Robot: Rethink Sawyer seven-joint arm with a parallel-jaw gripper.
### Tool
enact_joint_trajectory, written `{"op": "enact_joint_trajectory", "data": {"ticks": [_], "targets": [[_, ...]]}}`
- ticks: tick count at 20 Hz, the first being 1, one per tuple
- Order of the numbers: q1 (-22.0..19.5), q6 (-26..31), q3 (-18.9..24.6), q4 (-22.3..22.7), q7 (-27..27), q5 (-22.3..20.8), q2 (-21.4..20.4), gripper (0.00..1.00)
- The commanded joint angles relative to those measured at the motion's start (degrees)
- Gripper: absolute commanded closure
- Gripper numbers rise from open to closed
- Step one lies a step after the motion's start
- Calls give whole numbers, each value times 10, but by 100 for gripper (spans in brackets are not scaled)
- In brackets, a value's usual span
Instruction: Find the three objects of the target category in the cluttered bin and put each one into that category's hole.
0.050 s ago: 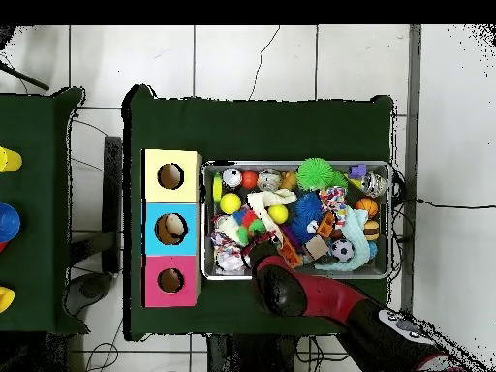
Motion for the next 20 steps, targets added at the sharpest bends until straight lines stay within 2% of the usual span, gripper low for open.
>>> {"op": "enact_joint_trajectory", "data": {"ticks": [1,9,11,15,17,20], "targets": [[3,60,-7,-56,136,28,110,100],[-8,50,9,-59,134,21,111,100],[2,64,3,-61,129,26,107,100],[-2,42,9,-55,136,16,106,100],[2,59,4,-60,130,21,111,100],[0,50,5,-58,130,15,112,100]]}}
